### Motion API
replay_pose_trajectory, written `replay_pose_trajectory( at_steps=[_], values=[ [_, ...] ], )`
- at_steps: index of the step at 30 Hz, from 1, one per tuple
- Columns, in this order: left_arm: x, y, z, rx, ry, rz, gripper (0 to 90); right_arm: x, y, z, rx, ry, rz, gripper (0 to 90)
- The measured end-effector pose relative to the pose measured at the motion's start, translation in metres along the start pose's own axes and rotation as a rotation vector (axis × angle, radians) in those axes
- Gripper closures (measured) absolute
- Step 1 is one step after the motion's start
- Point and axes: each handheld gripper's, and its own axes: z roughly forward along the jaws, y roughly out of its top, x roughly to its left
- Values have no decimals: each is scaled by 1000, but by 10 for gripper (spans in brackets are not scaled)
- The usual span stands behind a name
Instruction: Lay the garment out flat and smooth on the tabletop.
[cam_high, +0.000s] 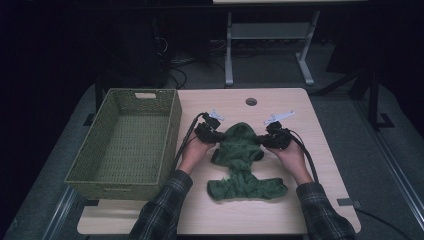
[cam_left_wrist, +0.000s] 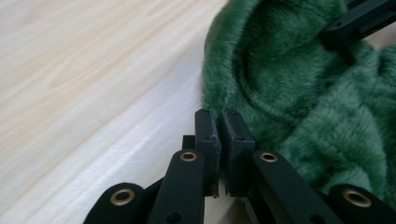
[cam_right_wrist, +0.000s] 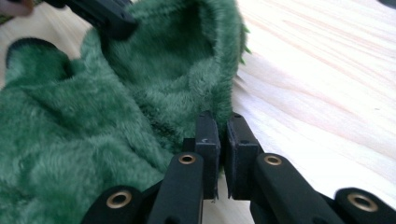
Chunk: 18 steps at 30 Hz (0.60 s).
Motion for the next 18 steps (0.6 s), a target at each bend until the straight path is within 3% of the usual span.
replay_pose_trajectory(
  at_steps=[7,9,15,18],
  values=[
    [6,-5,3,-48,60,-42,863,-13,-4,-5,5,-67,18,871],
    [8,-7,7,-59,58,-56,864,-18,-6,-5,16,-100,24,876],
    [9,-13,20,-41,68,-59,858,-26,-14,5,57,-126,45,876],
    [10,-15,23,-39,61,-73,777,-26,-14,7,56,-124,52,839]
  ],
)
